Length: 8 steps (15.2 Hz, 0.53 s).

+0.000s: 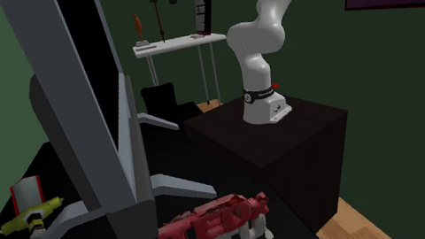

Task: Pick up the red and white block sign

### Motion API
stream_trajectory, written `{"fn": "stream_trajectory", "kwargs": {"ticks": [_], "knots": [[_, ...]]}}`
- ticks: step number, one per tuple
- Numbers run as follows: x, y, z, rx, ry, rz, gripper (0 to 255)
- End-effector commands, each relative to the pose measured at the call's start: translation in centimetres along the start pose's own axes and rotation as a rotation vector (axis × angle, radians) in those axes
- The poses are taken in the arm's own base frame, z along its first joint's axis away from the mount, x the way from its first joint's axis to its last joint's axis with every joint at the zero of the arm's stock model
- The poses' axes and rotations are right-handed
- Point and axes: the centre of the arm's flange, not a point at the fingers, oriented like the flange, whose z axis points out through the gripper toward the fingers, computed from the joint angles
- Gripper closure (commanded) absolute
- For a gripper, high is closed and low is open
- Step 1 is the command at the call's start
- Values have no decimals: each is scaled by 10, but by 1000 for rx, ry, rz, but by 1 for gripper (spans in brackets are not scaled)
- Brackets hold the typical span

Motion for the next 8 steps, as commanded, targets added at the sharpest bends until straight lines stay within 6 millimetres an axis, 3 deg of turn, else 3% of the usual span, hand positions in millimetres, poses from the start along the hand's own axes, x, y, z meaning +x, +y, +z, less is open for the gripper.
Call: {"fn": "stream_trajectory", "kwargs": {"ticks": [1,8], "knots": [[0,0,0,0,0,0,0],[17,-60,66,22,-21,76,0]]}}
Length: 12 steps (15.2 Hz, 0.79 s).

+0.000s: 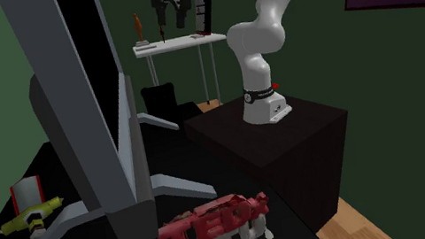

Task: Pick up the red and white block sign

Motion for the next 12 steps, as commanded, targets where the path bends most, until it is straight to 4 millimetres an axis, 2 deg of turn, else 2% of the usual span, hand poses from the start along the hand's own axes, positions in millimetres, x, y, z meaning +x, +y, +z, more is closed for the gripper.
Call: {"fn": "stream_trajectory", "kwargs": {"ticks": [1,12], "knots": [[3,-18,19,7,-6,24,0],[33,-112,122,42,-39,144,0]]}}
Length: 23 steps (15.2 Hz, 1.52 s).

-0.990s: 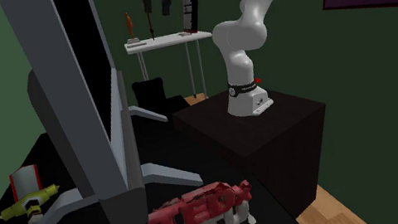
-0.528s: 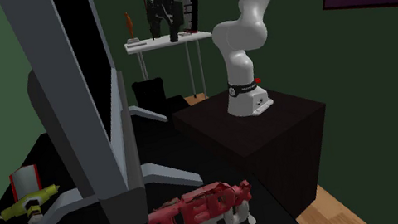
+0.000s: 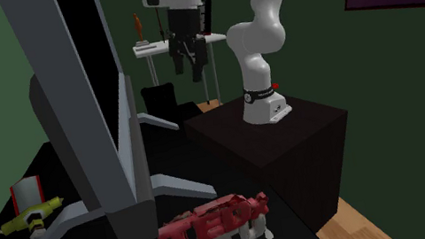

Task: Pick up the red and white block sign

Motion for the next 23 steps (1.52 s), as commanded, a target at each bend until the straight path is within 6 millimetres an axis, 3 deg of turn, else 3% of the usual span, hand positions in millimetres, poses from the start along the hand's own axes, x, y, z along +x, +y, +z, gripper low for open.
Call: {"fn": "stream_trajectory", "kwargs": {"ticks": [1,23], "knots": [[3,-14,17,7,-4,24,0],[71,-201,220,77,-72,263,0]]}}
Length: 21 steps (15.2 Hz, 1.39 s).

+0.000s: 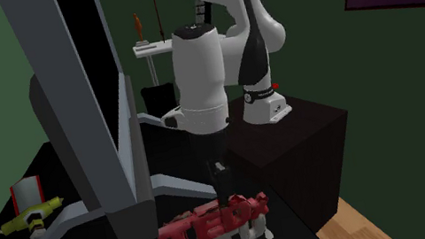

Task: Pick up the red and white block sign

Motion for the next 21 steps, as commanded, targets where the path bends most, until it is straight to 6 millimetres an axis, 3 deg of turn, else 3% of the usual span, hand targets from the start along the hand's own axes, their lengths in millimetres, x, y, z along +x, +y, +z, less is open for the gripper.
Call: {"fn": "stream_trajectory", "kwargs": {"ticks": [1,7,10,11,21], "knots": [[1,-10,21,2,-2,12,0],[-1,-10,52,2,-2,12,0],[-1,-10,55,2,-2,12,0],[-1,-9,55,2,-2,12,255],[0,-10,50,2,-2,12,255]]}}
